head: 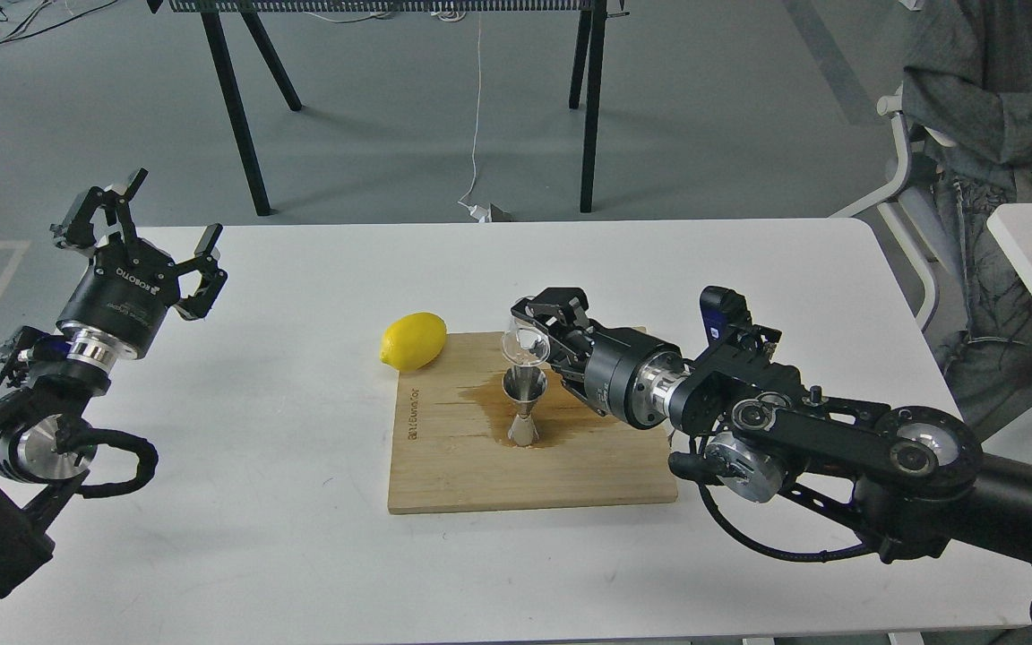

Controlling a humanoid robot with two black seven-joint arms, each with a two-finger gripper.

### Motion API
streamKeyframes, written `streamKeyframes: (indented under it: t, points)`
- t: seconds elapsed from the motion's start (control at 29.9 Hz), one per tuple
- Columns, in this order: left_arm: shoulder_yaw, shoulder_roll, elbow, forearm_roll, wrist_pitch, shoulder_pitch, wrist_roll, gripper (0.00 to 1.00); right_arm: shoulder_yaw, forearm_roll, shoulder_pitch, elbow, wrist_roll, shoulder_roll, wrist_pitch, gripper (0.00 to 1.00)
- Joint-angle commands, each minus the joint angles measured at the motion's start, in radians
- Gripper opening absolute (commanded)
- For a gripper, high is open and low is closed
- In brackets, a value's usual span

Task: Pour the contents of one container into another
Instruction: 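Tilt the glass with the right gripper to pour into the jigger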

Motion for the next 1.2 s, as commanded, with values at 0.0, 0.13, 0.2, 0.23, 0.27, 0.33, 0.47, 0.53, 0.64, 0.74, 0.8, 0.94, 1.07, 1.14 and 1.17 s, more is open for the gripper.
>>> streamKeyframes:
  t: [0.0,0.13,0.2,0.23,0.27,0.33,0.47,0.53,0.64,0.74,0.8,0.94,1.07,1.14,1.17]
  points:
    - [0.0,0.0,0.0,-0.001,0.0,0.0,0.0,0.92,-0.02,-0.01,0.015,0.0,0.0,0.0,0.0,0.3]
    - [0.0,0.0,0.0,-0.001,0.0,0.0,0.0,0.92,-0.039,-0.043,0.025,0.0,-0.002,-0.005,0.0,0.3]
    - [0.0,0.0,0.0,0.0,0.0,0.002,0.0,0.92,-0.052,-0.062,0.033,0.0,-0.002,-0.014,0.0,0.3]
    - [0.0,0.0,0.0,0.0,0.0,0.0,0.0,0.92,-0.059,-0.069,0.036,0.0,-0.002,-0.022,0.0,0.3]
    - [0.0,0.0,0.0,-0.001,0.0,0.0,0.0,0.92,-0.067,-0.07,0.039,0.0,-0.002,-0.028,0.0,0.3]
    - [0.0,0.0,0.0,-0.001,0.0,0.002,0.0,0.92,-0.076,-0.078,0.048,0.0,-0.002,-0.036,0.0,0.3]
    - [0.0,-0.002,0.0,0.0,0.0,0.002,0.0,0.92,-0.098,-0.116,0.058,-0.002,-0.002,-0.042,0.0,0.3]
    - [0.0,-0.002,0.0,0.0,0.0,0.002,0.0,0.92,-0.104,-0.129,0.059,0.0,-0.002,-0.048,0.0,0.3]
    - [0.0,-0.002,0.0,0.0,0.0,0.002,0.0,0.92,-0.11,-0.136,0.062,-0.002,-0.002,-0.048,0.0,0.3]
    - [0.0,-0.002,0.0,-0.001,0.0,0.002,0.0,0.92,-0.119,-0.155,0.07,-0.005,-0.002,-0.046,0.0,0.3]
    - [0.0,-0.002,0.0,-0.001,0.0,0.002,0.0,0.92,-0.136,-0.167,0.078,-0.016,-0.002,-0.045,0.0,0.3]
    - [0.0,-0.002,0.0,-0.001,0.0,0.002,0.0,0.92,-0.153,-0.17,0.094,-0.017,0.0,-0.043,-0.001,0.3]
    - [0.0,-0.002,0.0,-0.001,0.0,0.002,0.0,0.92,-0.171,-0.17,0.114,-0.02,0.0,-0.037,-0.001,0.3]
    - [0.0,-0.002,0.0,-0.001,0.0,0.002,0.0,0.92,-0.184,-0.17,0.124,-0.026,0.0,-0.031,-0.003,0.3]
    - [0.0,-0.002,0.0,-0.001,0.0,0.002,0.0,0.92,-0.184,-0.168,0.127,-0.031,0.0,-0.03,-0.003,0.3]
